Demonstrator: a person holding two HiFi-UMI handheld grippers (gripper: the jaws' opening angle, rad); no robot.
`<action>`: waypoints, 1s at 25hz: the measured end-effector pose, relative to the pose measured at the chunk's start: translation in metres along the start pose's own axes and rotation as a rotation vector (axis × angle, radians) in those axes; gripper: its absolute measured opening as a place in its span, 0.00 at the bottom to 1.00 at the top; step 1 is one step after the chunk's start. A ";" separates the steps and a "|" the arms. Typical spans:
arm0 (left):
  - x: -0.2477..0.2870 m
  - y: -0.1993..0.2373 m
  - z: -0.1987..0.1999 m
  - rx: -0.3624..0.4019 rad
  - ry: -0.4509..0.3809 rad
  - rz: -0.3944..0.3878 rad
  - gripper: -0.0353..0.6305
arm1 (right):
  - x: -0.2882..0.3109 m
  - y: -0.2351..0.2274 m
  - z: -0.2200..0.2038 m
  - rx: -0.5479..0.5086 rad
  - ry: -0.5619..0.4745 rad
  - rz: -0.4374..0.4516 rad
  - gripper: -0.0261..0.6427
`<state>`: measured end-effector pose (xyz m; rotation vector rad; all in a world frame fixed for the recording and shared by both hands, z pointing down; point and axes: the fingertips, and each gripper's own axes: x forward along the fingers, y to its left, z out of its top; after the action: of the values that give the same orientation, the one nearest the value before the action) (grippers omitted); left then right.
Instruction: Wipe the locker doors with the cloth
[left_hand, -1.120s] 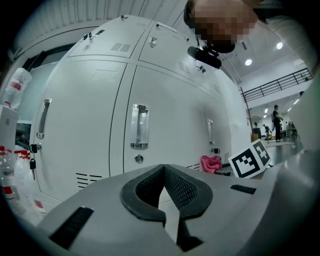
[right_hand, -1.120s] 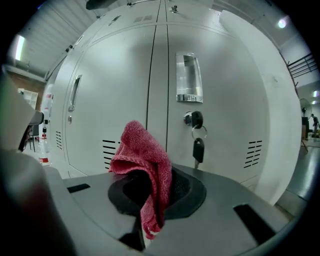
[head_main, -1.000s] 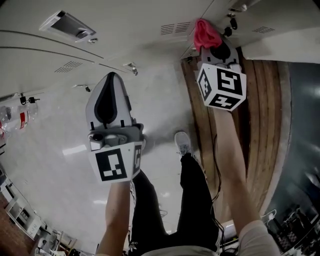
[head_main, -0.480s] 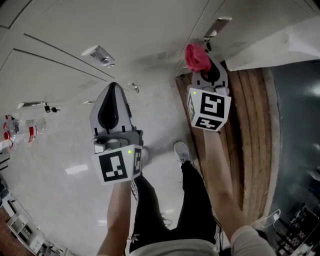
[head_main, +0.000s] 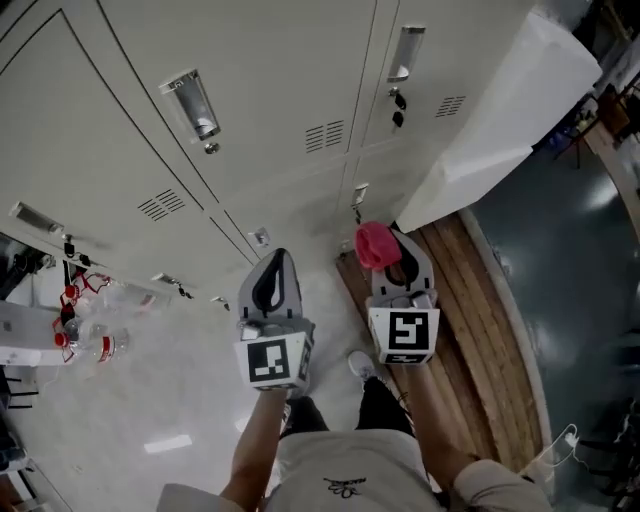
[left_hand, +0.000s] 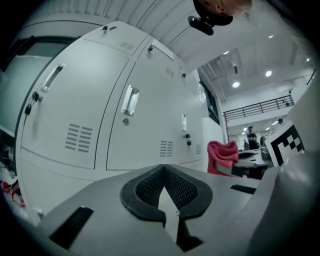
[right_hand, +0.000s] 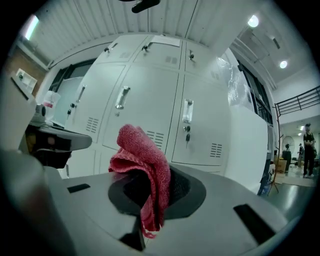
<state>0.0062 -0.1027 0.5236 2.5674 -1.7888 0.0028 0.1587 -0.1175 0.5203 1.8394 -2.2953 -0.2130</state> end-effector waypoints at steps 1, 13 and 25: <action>-0.008 -0.007 0.018 0.020 -0.001 -0.027 0.08 | -0.014 0.001 0.013 0.021 0.006 -0.009 0.10; -0.079 -0.031 0.076 0.057 -0.066 -0.111 0.08 | -0.110 0.029 0.043 0.108 -0.031 -0.028 0.10; -0.075 -0.033 0.066 0.070 -0.073 -0.127 0.08 | -0.135 0.018 0.037 0.109 -0.024 -0.078 0.10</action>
<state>0.0105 -0.0219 0.4563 2.7603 -1.6734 -0.0306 0.1615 0.0177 0.4804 1.9919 -2.2951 -0.1236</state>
